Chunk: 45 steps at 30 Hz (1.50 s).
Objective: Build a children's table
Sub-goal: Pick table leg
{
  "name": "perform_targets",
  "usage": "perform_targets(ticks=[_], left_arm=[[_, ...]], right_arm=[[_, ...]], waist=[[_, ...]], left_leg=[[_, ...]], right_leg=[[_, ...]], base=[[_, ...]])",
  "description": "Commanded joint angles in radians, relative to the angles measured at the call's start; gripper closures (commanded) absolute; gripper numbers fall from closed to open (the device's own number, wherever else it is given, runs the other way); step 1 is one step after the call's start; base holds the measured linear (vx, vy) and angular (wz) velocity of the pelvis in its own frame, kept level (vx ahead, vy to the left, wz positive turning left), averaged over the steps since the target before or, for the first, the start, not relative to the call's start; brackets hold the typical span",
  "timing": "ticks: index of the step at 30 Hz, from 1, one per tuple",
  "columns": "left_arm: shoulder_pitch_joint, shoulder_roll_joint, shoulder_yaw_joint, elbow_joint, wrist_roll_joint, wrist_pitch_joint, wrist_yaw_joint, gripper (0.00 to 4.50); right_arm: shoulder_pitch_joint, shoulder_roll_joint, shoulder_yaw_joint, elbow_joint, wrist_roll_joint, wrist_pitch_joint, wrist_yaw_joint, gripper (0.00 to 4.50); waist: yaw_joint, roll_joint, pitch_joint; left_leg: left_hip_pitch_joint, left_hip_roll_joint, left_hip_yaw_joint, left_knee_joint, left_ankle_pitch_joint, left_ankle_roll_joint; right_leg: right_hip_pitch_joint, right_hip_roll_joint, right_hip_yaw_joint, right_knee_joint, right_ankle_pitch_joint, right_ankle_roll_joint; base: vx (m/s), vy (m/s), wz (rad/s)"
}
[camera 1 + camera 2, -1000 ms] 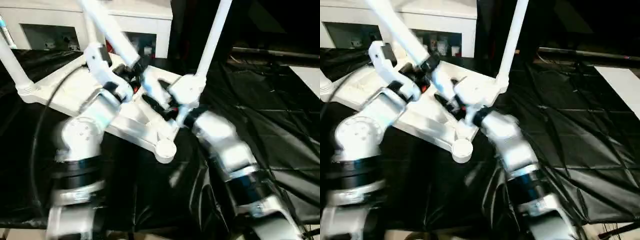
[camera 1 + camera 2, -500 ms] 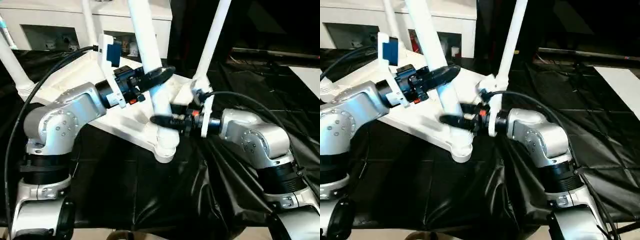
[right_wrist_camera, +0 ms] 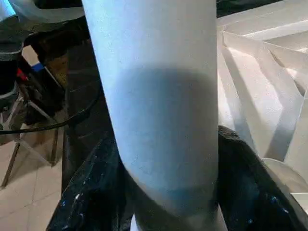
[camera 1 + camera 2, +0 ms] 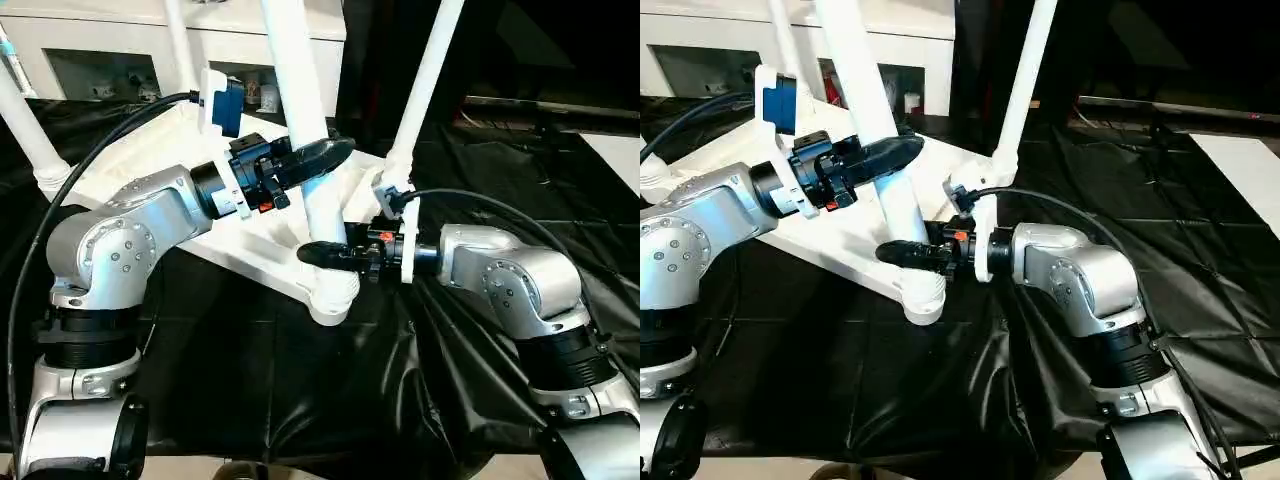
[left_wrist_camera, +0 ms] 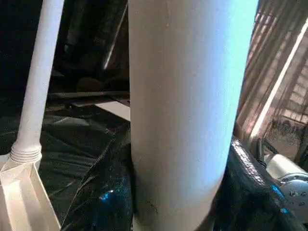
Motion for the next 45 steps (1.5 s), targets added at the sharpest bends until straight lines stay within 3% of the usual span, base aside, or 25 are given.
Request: perform_targets(ticks=[1, 4, 7, 8, 11, 13, 16, 21, 25, 29, 31, 33, 36, 40, 41, 45], left_arm=[[-0.014, 0.004, -0.006, -0.018, -0.015, -0.016, -0.037, 2.68], [-0.020, -0.016, 0.015, 0.013, -0.008, -0.030, -0.004, 2.68], [-0.047, -0.059, 0.054, 0.088, 0.034, -0.045, 0.131, 2.68], [-0.047, -0.059, 0.054, 0.088, 0.034, -0.045, 0.131, 2.12], [-0.051, -0.096, 0.072, 0.103, 0.062, -0.067, 0.221, 1.98], [-0.042, -0.134, 0.071, 0.081, 0.075, -0.070, 0.281, 1.65], [-0.031, -0.219, 0.078, 0.067, 0.118, -0.102, 0.427, 1.53], [-0.027, -0.325, 0.097, 0.096, 0.163, -0.157, 0.603, 1.14], [-0.023, -0.337, 0.098, 0.091, 0.177, -0.153, 0.625, 1.14], [-0.027, -0.369, 0.138, 0.091, 0.210, -0.193, 0.721, 1.14], [-0.026, -0.370, 0.139, 0.092, 0.213, -0.199, 0.726, 1.14], [-0.025, -0.371, 0.138, 0.093, 0.213, -0.203, 0.731, 1.49], [-0.021, -0.381, 0.142, 0.089, 0.189, -0.197, 0.724, 1.52], [-0.024, -0.391, 0.146, 0.085, 0.187, -0.194, 0.727, 1.91], [-0.025, -0.392, 0.146, 0.086, 0.188, -0.194, 0.728, 2.00], [-0.024, -0.394, 0.144, 0.082, 0.176, -0.193, 0.716, 2.34]], right_arm=[[0.004, -0.017, -0.016, 0.012, -0.010, 0.023, -0.039, 2.42], [-0.002, -0.009, -0.023, 0.009, -0.009, 0.030, -0.052, 2.43], [-0.007, 0.003, -0.023, 0.007, -0.046, -0.008, -0.094, 2.45], [-0.007, 0.003, -0.023, 0.007, -0.046, -0.008, -0.094, 2.49], [-0.009, 0.025, -0.001, 0.015, -0.115, -0.077, -0.160, 2.57], [-0.004, 0.067, 0.002, 0.017, -0.145, -0.112, -0.227, 2.60], [0.005, 0.121, 0.043, 0.035, -0.242, -0.195, -0.361, 2.61], [0.029, 0.193, 0.091, 0.069, -0.353, -0.314, -0.502, 2.62], [0.030, 0.202, 0.098, 0.076, -0.382, -0.343, -0.521, 2.62], [0.018, 0.202, 0.111, 0.119, -0.465, -0.438, -0.602, 2.62], [0.017, 0.201, 0.113, 0.124, -0.469, -0.443, -0.602, 2.62], [0.018, 0.201, 0.116, 0.129, -0.476, -0.454, -0.607, 2.62], [0.023, 0.204, 0.123, 0.139, -0.493, -0.480, -0.614, 2.62], [0.022, 0.209, 0.122, 0.155, -0.509, -0.503, -0.616, 2.62], [0.021, 0.210, 0.121, 0.159, -0.511, -0.506, -0.616, 2.62], [0.014, 0.209, 0.120, 0.170, -0.521, -0.517, -0.624, 2.62]], waist=[[0.002, 0.008, -0.076], [0.003, 0.007, -0.076], [0.004, 0.005, -0.076], [0.005, 0.005, -0.076], [0.003, 0.003, -0.077], [0.000, 0.002, -0.078], [0.000, 0.001, -0.080], [-0.002, -0.006, -0.077], [-0.004, -0.006, -0.076], [-0.005, -0.008, -0.075], [-0.006, -0.008, -0.076], [-0.006, -0.007, -0.077], [-0.006, -0.006, -0.077], [-0.006, -0.005, -0.076], [-0.006, -0.001, -0.076], [-0.007, -0.003, -0.077]], left_leg=[[0.052, 0.050, -0.027, -0.079, -0.200, -0.105], [0.052, 0.050, -0.026, -0.079, -0.198, -0.104], [0.053, 0.050, -0.026, -0.078, -0.205, -0.110], [0.052, 0.050, -0.027, -0.079, -0.206, -0.112], [0.049, 0.052, -0.029, -0.078, -0.199, -0.112], [0.049, 0.051, -0.028, -0.077, -0.179, -0.107], [0.049, 0.051, -0.027, -0.074, -0.164, -0.101], [0.048, 0.051, -0.028, -0.076, -0.187, -0.093], [0.048, 0.051, -0.030, -0.078, -0.206, -0.099], [0.047, 0.050, -0.030, -0.077, -0.204, -0.105], [0.047, 0.049, -0.031, -0.076, -0.204, -0.098], [0.047, 0.049, -0.031, -0.075, -0.198, -0.093], [0.047, 0.048, -0.031, -0.074, -0.196, -0.091], [0.048, 0.049, -0.030, -0.075, -0.205, -0.090], [0.049, 0.049, -0.031, -0.074, -0.210, -0.090], [0.048, 0.049, -0.031, -0.074, -0.214, -0.091]], right_leg=[[0.020, -0.070, 0.030, -0.072, -0.085, -0.189], [0.020, -0.070, 0.030, -0.072, -0.087, -0.190], [0.020, -0.071, 0.031, -0.074, -0.092, -0.188], [0.021, -0.072, 0.031, -0.074, -0.095, -0.186], [0.022, -0.074, 0.031, -0.076, -0.089, -0.178], [0.023, -0.073, 0.031, -0.073, -0.069, -0.178], [0.024, -0.073, 0.030, -0.072, -0.037, -0.185], [0.024, -0.071, 0.032, -0.079, -0.074, -0.160], [0.020, -0.068, 0.032, -0.080, -0.095, -0.130], [0.021, -0.068, 0.032, -0.081, -0.077, -0.123], [0.022, -0.066, 0.031, -0.080, -0.069, -0.118], [0.022, -0.066, 0.031, -0.078, -0.053, -0.118], [0.022, -0.065, 0.031, -0.077, -0.036, -0.124], [0.022, -0.064, 0.031, -0.078, -0.038, -0.129], [0.021, -0.065, 0.031, -0.077, -0.041, -0.132], [0.021, -0.065, 0.031, -0.078, -0.042, -0.132]], base=[[0.000, 0.000, 0.00], [0.000, 0.000, 0.00], [0.000, 0.000, 0.00], [0.000, 0.000, 0.00], [0.000, 0.000, 0.00], [0.000, 0.000, 0.00], [0.000, 0.000, 0.00], [0.000, 0.000, 0.00], [0.000, 0.000, 0.00], [0.000, 0.000, 0.00], [0.000, 0.000, 0.00], [0.000, 0.000, 0.00], [0.000, 0.000, 0.00], [0.000, 0.000, 0.00], [0.000, 0.000, 0.00], [0.000, 0.000, 0.00]])
